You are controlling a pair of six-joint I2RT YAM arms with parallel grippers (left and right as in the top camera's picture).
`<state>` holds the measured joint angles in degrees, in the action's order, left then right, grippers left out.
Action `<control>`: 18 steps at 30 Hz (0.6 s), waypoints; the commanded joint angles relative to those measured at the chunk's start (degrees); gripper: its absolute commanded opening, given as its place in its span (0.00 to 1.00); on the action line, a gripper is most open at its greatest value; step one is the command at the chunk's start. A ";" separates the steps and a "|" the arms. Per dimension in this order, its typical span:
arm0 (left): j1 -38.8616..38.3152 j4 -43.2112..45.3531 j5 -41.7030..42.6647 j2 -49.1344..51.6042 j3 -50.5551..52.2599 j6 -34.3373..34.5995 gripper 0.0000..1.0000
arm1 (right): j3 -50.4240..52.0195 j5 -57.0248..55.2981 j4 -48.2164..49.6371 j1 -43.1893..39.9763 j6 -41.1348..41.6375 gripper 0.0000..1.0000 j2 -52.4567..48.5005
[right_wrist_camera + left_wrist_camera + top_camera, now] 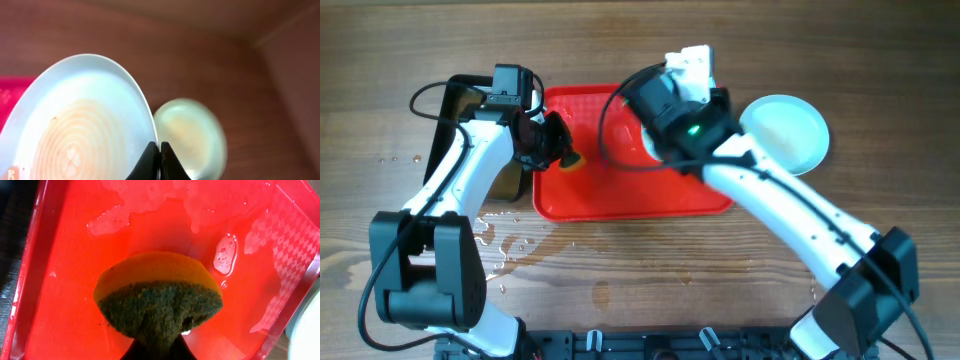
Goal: Clean dirty plates on tray and stack at the side
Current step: 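Lift the plate with the right gripper and carry it right, then lower the plate onto the stack right of the tray and release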
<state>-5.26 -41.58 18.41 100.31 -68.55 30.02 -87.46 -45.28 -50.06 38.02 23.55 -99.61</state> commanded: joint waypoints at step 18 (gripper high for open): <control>-0.15 0.17 -0.52 -0.17 -0.83 -1.31 0.04 | -0.15 46.10 -1.31 -38.93 -5.57 0.04 0.68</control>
<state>-5.26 -41.58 18.33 100.31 -68.55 30.00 -87.46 -1.26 -51.24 3.64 16.38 -99.61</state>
